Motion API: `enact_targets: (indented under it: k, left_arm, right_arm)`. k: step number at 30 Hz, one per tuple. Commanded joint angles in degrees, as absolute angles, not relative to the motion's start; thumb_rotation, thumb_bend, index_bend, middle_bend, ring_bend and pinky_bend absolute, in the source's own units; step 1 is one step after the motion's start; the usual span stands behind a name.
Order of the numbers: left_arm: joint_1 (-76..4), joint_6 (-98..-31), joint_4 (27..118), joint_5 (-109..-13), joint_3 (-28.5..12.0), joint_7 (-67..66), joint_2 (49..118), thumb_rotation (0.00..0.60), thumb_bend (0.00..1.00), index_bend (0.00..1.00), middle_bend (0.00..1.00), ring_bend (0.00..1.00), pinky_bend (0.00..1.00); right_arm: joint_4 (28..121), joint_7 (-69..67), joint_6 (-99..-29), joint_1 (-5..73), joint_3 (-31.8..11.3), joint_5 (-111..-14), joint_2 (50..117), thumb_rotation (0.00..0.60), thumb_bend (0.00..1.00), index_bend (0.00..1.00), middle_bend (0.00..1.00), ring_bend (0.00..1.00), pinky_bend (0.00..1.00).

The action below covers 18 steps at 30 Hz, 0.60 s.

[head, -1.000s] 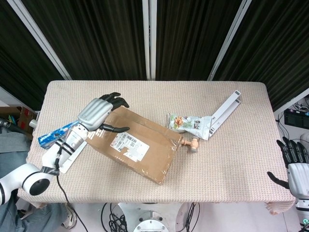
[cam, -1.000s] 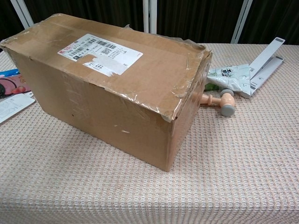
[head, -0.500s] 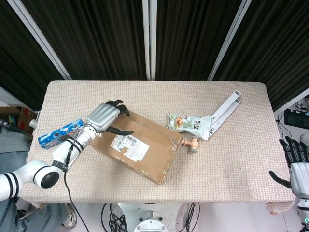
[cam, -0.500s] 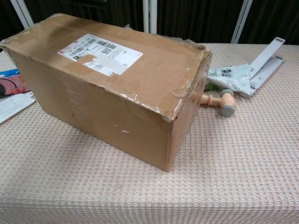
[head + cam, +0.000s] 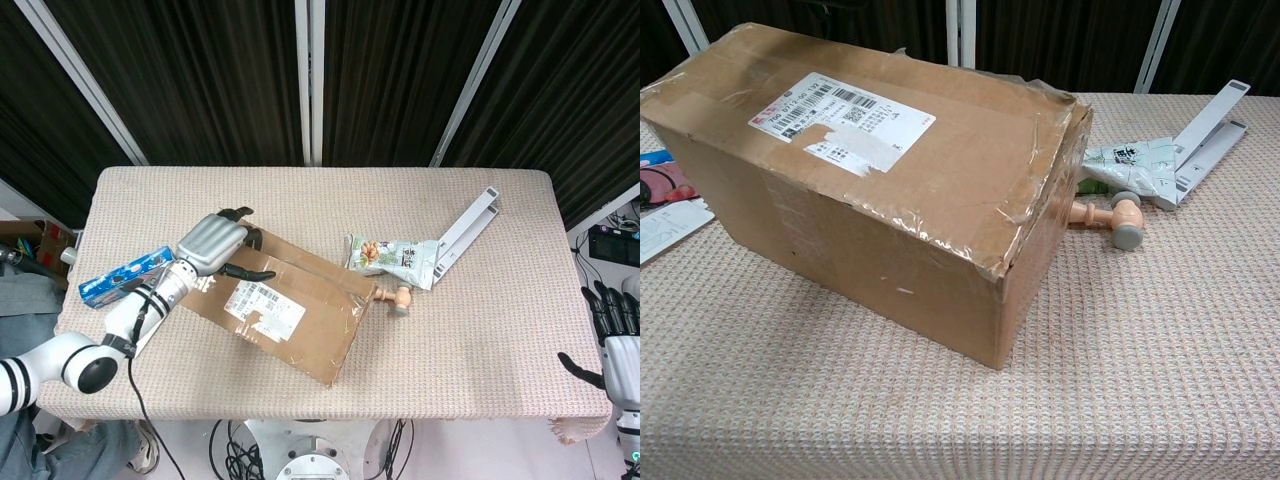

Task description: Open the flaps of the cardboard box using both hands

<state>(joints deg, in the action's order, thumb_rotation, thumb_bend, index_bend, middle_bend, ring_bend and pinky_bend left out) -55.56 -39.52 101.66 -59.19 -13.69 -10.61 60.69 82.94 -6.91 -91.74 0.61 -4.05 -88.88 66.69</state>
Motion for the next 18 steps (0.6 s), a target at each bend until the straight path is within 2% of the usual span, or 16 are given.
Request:
enact_targets:
  k: [1,11,18]
  left_arm:
    - [-55.48,-40.1,102.67,-59.42,-14.18,-9.67,59.79,0.041,0.0,0.48,0.49,0.12,0.19]
    - [-54.52,-40.16,108.87,-61.99,-15.15,-6.79,52.86,0.0,0.0,0.62,0.62,0.2,0.19]
    - [-49.44,-42.85,118.01,-69.78,-15.15,-2.31,43.23,0.0,0.0,0.62,0.64,0.21,0.19]
  right_arm:
    - [83.02,-6.92,-91.69,0.66,-4.09,-88.88,66.65,0.6,0.03,0.0,0.0,0.0,0.0]
    - [82.93,-8.16,-93.5,1.02,-4.73,-90.32,67.01,0.6,0.03,0.0,0.0,0.0,0.0]
    - [82.41,-8.45,-93.1,1.69,-4.76,-90.8,67.64,0.6,0.02,0.0,0.0,0.0,0.0]
